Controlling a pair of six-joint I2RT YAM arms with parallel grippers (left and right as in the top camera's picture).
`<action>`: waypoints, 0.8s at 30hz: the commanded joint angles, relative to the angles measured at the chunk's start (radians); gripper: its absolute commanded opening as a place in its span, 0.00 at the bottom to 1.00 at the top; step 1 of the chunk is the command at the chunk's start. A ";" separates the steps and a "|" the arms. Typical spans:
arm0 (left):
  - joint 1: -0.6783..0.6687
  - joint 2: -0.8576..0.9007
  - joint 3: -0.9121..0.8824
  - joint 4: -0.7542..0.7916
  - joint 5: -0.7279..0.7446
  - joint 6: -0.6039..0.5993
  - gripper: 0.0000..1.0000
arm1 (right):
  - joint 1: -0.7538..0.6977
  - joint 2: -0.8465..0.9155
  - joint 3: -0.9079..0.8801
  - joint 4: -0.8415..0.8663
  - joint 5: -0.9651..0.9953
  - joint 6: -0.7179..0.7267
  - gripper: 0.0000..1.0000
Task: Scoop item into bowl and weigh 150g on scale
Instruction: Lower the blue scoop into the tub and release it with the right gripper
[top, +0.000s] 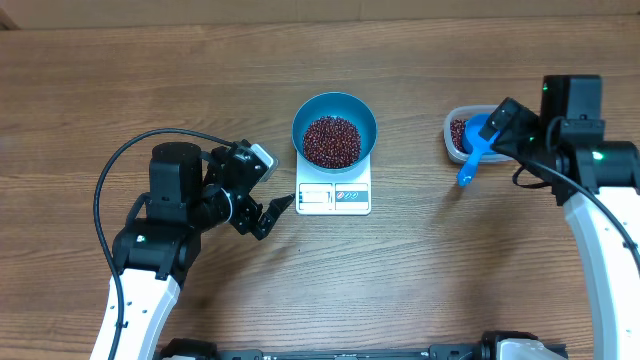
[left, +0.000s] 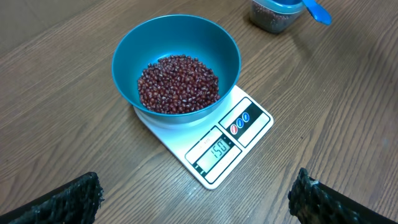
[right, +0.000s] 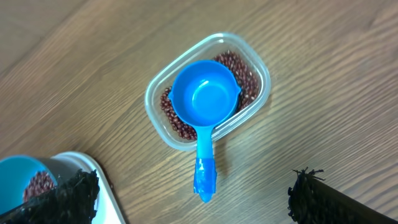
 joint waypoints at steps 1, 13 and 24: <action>0.008 -0.005 -0.005 0.003 0.002 0.019 1.00 | -0.002 -0.059 0.066 -0.011 0.014 -0.161 1.00; 0.008 -0.005 -0.005 0.003 0.002 0.019 1.00 | -0.002 -0.179 0.091 -0.074 0.015 -0.427 1.00; 0.008 -0.005 -0.005 0.003 0.002 0.019 1.00 | -0.002 -0.171 0.091 -0.129 0.014 -0.426 1.00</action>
